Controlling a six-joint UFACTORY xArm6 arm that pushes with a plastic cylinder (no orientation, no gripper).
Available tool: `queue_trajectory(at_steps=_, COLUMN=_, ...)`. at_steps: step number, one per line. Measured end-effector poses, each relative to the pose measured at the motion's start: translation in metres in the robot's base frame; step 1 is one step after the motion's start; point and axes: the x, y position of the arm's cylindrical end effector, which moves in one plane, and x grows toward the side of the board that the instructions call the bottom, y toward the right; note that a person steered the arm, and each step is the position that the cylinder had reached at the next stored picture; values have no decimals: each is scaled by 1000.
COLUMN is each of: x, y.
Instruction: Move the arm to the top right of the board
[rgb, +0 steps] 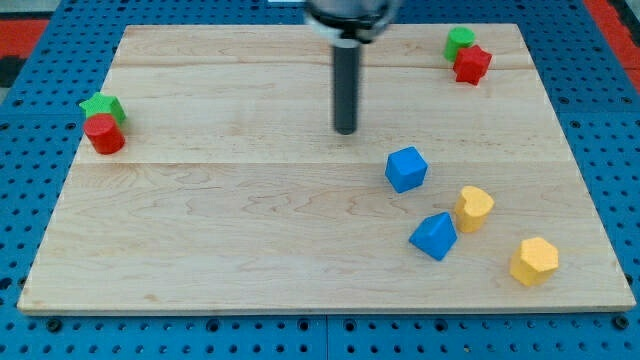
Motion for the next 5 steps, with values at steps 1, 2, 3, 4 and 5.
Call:
queue_trajectory(at_steps=1, x=-1, y=84)
queue_trajectory(at_steps=2, x=-16, y=175)
queue_trajectory(at_steps=3, x=-62, y=227)
queue_trajectory(at_steps=4, x=-113, y=232)
queue_trajectory(at_steps=5, x=-129, y=181)
